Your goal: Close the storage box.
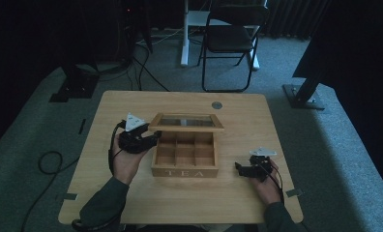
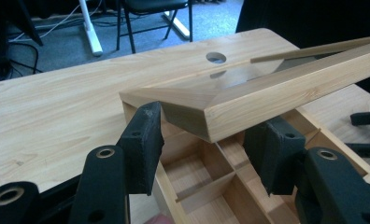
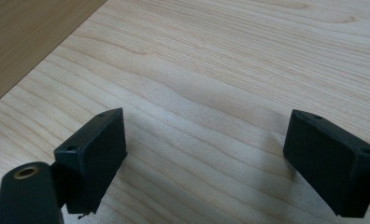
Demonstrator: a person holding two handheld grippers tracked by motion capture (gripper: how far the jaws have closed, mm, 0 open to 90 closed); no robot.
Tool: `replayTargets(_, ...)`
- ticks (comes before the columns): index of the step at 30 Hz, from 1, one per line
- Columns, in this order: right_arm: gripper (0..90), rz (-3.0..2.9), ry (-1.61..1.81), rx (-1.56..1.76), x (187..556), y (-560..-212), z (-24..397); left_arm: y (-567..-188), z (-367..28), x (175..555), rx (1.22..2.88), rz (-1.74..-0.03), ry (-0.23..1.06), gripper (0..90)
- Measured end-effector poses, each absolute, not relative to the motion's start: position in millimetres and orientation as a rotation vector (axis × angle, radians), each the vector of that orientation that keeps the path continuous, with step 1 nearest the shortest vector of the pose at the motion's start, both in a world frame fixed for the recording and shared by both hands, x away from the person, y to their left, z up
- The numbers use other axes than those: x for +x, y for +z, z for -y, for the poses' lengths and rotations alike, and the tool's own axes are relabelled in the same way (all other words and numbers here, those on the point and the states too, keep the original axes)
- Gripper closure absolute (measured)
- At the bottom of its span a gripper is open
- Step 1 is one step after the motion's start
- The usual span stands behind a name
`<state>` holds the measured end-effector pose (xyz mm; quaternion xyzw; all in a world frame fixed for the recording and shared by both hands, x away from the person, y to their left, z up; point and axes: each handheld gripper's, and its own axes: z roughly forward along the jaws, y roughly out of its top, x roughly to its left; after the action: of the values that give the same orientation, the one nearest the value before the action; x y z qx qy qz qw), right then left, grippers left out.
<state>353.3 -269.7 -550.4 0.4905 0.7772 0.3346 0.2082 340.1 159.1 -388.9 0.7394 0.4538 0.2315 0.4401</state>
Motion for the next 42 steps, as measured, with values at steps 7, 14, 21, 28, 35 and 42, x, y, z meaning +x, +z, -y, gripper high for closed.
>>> replayTargets(7, 12.8, -2.163, 0.931, 1.366, 353, -550, 270, -401, -161, 333, 1.831, -1.14, 0.537, 47.1)
replayTargets(14, 12.8, -2.162, 0.931, 1.366, 353, -550, 270, -410, -161, 328, 1.831, -1.146, 0.527, 47.1)
replayTargets(21, 12.8, -2.162, 0.932, 1.366, 353, -550, 270, -417, -162, 325, 1.839, -1.152, 0.514, 47.1)
replayTargets(28, 12.8, -2.162, 0.932, 1.364, 353, -550, 270, -423, -162, 321, 1.846, -1.161, 0.508, 47.3)
replayTargets(35, 12.8, -2.162, 0.931, 1.368, 353, -550, 269, -433, -161, 316, 1.853, -1.177, 0.486, 47.5)
replayTargets(42, 12.8, -2.163, 0.931, 1.368, 353, -550, 269, -445, -158, 311, 1.847, -1.171, 0.493, 47.7)
